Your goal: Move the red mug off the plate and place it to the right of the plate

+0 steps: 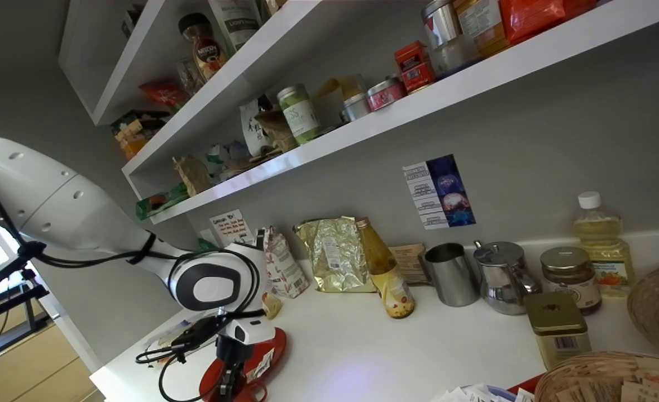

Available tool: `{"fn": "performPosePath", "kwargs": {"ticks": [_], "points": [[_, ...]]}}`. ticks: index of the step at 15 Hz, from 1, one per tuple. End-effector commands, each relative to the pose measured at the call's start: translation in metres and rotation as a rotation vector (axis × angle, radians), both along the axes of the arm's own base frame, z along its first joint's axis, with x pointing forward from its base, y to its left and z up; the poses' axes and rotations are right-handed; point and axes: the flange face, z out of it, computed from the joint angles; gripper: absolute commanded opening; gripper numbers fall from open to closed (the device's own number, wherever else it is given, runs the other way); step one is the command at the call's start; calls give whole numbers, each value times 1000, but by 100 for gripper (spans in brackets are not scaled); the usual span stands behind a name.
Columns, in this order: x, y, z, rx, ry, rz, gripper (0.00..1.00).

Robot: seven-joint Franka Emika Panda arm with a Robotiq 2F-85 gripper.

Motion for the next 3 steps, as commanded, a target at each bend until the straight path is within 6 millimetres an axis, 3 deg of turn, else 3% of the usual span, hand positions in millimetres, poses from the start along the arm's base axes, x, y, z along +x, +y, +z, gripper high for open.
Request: {"fn": "performPosePath", "kwargs": {"ticks": [1,3], "points": [[1,0,0,0,1,0,41],[1,0,0,0,1,0,41]]}}
